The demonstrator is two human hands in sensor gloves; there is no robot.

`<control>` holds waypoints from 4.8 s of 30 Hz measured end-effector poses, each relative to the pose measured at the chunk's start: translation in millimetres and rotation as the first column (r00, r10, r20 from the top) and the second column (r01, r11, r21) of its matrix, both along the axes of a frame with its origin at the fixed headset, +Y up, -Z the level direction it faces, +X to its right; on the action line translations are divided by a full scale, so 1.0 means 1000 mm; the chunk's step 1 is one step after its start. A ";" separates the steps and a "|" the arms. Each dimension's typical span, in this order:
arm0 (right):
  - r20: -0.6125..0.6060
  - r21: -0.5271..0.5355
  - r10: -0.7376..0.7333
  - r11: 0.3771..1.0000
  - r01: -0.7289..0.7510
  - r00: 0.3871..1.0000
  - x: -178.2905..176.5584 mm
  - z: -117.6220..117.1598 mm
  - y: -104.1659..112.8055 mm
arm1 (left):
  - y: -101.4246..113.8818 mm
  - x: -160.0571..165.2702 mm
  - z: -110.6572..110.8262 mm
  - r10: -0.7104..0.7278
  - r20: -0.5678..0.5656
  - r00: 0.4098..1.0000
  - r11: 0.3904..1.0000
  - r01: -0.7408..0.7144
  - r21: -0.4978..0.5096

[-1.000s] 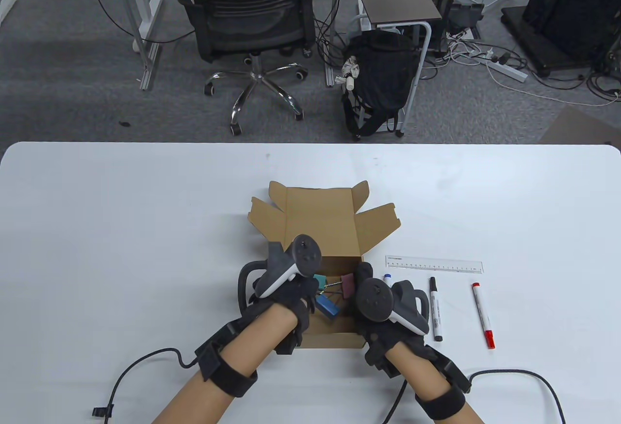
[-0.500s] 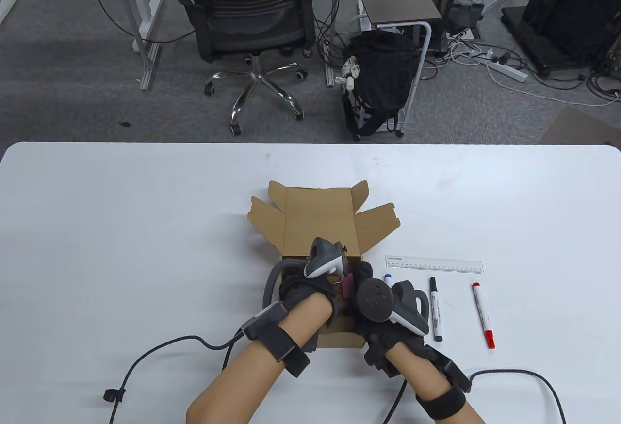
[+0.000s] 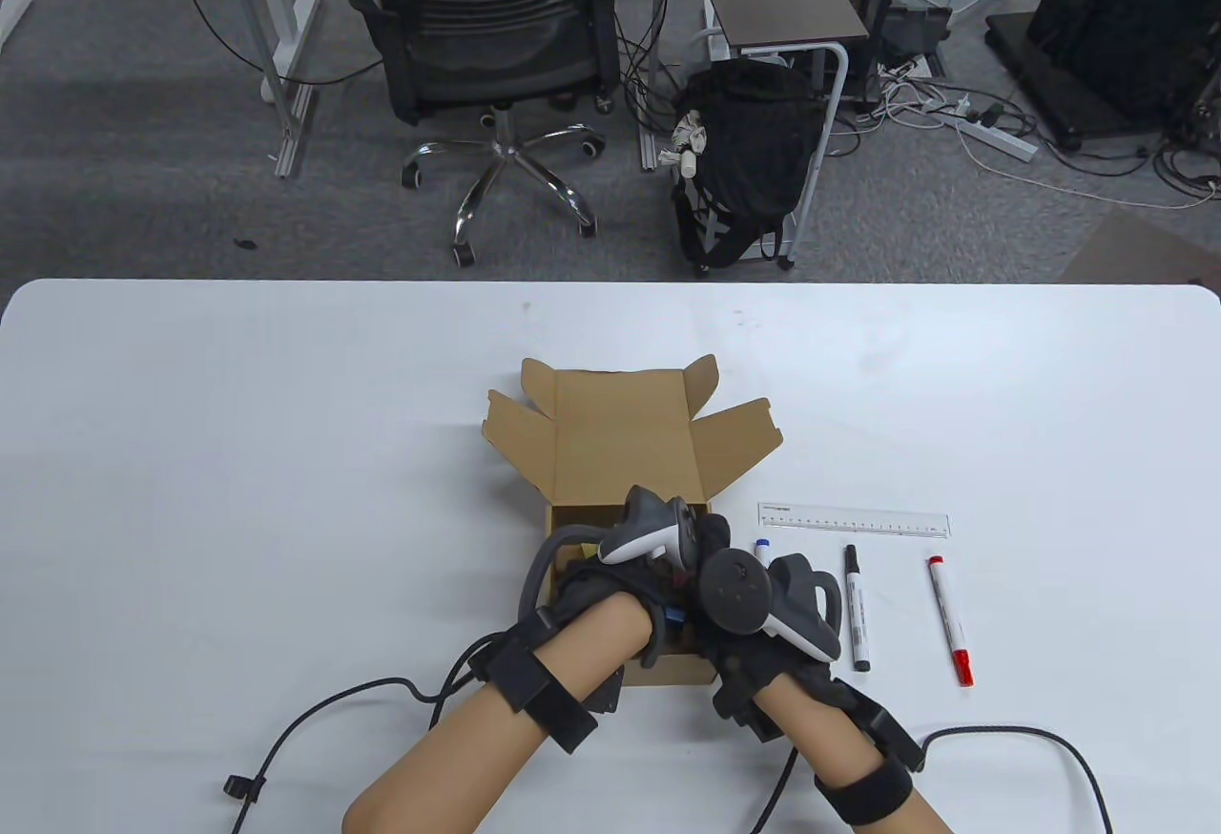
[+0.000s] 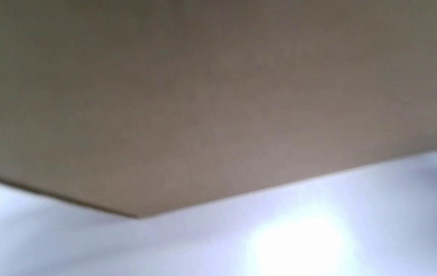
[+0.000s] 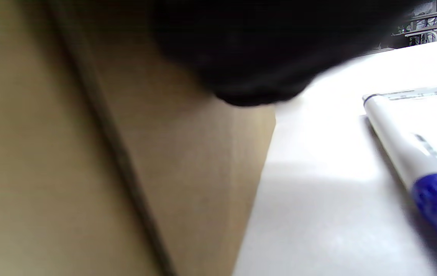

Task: Open four flaps of mailer box and unpack office supplies

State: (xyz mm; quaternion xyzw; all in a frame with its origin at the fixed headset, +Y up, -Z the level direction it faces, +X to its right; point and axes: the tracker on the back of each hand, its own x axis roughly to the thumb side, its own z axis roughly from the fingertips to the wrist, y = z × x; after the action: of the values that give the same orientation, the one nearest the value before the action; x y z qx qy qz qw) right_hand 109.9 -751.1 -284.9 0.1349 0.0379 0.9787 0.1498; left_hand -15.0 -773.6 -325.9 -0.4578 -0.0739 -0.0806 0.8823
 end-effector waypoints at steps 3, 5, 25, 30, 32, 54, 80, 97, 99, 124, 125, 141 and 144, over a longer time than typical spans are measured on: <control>0.004 0.003 0.000 1.000 0.000 1.000 -0.001 0.000 0.000 | 0.002 0.003 0.002 -0.058 0.034 0.998 0.994 0.054 0.094; 0.006 0.005 0.003 1.000 -0.003 1.000 -0.001 0.000 0.000 | 0.002 0.003 0.001 -0.042 0.020 0.999 0.996 0.040 0.082; 0.005 0.024 0.015 1.000 -0.015 1.000 -0.009 0.004 0.000 | -0.005 -0.006 0.003 0.022 -0.011 1.000 1.000 -0.022 -0.017; 0.005 0.028 0.009 1.000 -0.010 1.000 -0.010 0.005 0.000 | -0.004 -0.008 0.000 0.021 -0.004 1.000 0.999 -0.021 0.027; 0.007 0.032 0.013 0.999 -0.013 1.000 -0.011 0.005 0.000 | -0.004 -0.009 -0.003 0.020 0.003 1.000 0.998 -0.020 0.063; 0.004 0.043 0.031 0.999 -0.031 1.000 -0.015 0.004 0.000 | -0.006 -0.038 -0.002 0.140 -0.059 0.988 0.972 -0.149 -0.181; -0.001 0.044 0.036 0.998 -0.036 0.999 -0.017 0.003 0.000 | 0.079 -0.254 -0.017 0.959 0.008 0.282 0.125 -0.450 0.884; -0.001 0.043 0.023 0.999 -0.023 1.000 -0.016 0.004 0.000 | -0.010 -0.299 -0.022 0.496 -0.501 0.710 0.684 0.036 0.729; -0.001 0.043 0.023 0.999 -0.023 1.000 -0.016 0.004 0.000 | -0.003 -0.298 -0.021 0.467 -0.492 0.734 0.663 0.077 0.745; -0.005 0.045 0.006 0.999 -0.005 1.000 -0.015 0.004 -0.001 | 0.057 -0.012 -0.010 0.246 0.131 0.960 0.846 -0.279 0.454; -0.009 0.046 -0.002 0.999 0.002 1.000 -0.015 0.004 -0.001 | 0.048 -0.007 -0.013 0.188 0.107 0.976 0.906 -0.215 0.365; -0.034 0.059 -0.024 0.998 0.026 0.999 -0.015 0.004 -0.002 | 0.010 0.002 -0.013 0.082 0.042 0.996 0.997 -0.082 -0.010; -0.025 0.055 0.000 0.998 0.002 1.000 -0.016 0.004 -0.001 | 0.012 0.006 -0.009 0.104 0.057 0.993 0.994 -0.105 0.005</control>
State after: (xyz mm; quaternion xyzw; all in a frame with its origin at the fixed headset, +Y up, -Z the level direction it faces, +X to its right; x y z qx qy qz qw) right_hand 93.9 -752.2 -280.7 0.1510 0.0127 0.9776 0.1461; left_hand -8.7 -761.8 -335.4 -0.4471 -0.1224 -0.0476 0.8848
